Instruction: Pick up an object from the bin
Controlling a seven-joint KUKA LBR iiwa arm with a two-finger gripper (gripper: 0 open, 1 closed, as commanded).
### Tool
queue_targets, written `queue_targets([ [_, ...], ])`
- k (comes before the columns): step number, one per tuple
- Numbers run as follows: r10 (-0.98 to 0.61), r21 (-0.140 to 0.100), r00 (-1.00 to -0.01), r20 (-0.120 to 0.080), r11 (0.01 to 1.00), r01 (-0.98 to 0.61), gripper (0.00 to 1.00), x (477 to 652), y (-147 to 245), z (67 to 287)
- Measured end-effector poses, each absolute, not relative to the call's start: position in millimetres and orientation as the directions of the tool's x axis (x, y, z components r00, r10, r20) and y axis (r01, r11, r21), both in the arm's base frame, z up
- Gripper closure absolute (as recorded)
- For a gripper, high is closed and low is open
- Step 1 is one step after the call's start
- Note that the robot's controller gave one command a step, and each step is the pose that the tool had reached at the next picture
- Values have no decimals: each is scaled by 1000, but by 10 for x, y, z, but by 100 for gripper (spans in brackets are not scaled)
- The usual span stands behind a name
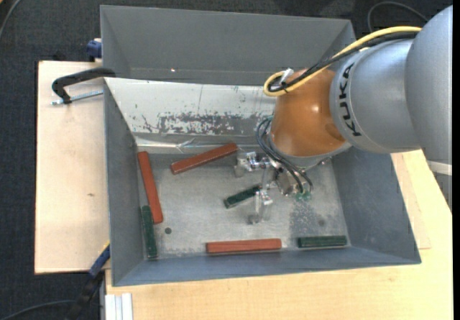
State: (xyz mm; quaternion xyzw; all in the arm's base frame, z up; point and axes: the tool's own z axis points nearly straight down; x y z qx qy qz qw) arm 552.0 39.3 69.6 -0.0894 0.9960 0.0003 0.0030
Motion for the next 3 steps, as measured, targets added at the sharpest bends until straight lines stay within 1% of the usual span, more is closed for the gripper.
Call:
queue_targets([
  [1, -62, 2, -998, 0, 998, -62, 0, 5406, 540, 707],
  [2, -62, 1, -998, -1, 998, -62, 100, 5408, 534, 707],
  [3, -63, 2, -998, -10, 998, -63, 100, 5434, 543, 1188],
])
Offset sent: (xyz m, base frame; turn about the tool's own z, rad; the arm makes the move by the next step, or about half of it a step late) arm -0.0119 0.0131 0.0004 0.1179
